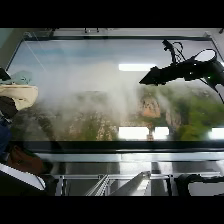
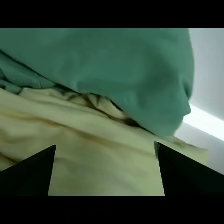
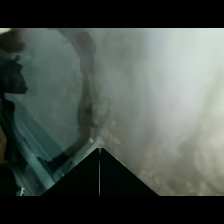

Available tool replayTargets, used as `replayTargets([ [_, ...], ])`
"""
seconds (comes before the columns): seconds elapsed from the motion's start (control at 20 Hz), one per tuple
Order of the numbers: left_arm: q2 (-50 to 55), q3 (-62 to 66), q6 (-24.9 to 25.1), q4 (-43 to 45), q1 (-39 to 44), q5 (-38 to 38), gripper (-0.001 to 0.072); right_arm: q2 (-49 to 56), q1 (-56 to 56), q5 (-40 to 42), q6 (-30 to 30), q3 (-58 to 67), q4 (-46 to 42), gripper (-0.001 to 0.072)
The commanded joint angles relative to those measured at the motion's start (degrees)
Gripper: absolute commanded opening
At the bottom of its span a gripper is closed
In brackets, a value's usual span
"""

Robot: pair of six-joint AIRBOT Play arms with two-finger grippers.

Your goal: Fold the shirts.

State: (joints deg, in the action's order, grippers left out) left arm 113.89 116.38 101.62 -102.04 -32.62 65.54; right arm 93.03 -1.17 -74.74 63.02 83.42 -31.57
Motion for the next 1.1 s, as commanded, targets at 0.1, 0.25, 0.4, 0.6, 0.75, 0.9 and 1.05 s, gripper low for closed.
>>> replayTargets([
  [0.1, 6.4, 0.0, 2.1, -1.8, 1.1, -12.7, 0.0719, 3.9, -0.1, -0.7, 0.0, 0.0, 10.2, 0.0022],
  [0.25, 8.3, 1.7, 2.1, -1.7, 4.2, -16.5, 0.0717, 5.0, -0.4, -0.8, 0.0, 0.0, 10.4, 0.0022],
  [0.4, 8.3, 0.6, 2.5, -1.5, 7.1, -21.7, 0.0716, 5.2, -0.8, -0.8, 0.0, 0.0, 10.4, 0.0022],
  [0.6, 9.5, 0.7, 5.9, -1.4, 9.2, -23.3, 0.0697, 5.2, -0.9, -0.8, 0.0, 0.0, 10.4, 0.0023],
  [0.75, 11.9, 0.7, 5.9, -0.9, 10.3, -23.4, 0.0649, 5.2, -0.9, -0.8, 0.0, 0.0, 10.4, 0.0022],
  [0.9, 12.8, 0.7, 6.2, -0.9, 11.4, -23.6, 0.0009, 5.2, -0.9, -1.8, 0.0, 0.0, 10.4, 0.0022],
  [1.05, 10.8, 0.7, 6.2, -1.0, 12.9, -24.5, 0.0010, 5.2, -0.9, -2.7, 0.0, 0.0, 10.4, 0.0022],
])
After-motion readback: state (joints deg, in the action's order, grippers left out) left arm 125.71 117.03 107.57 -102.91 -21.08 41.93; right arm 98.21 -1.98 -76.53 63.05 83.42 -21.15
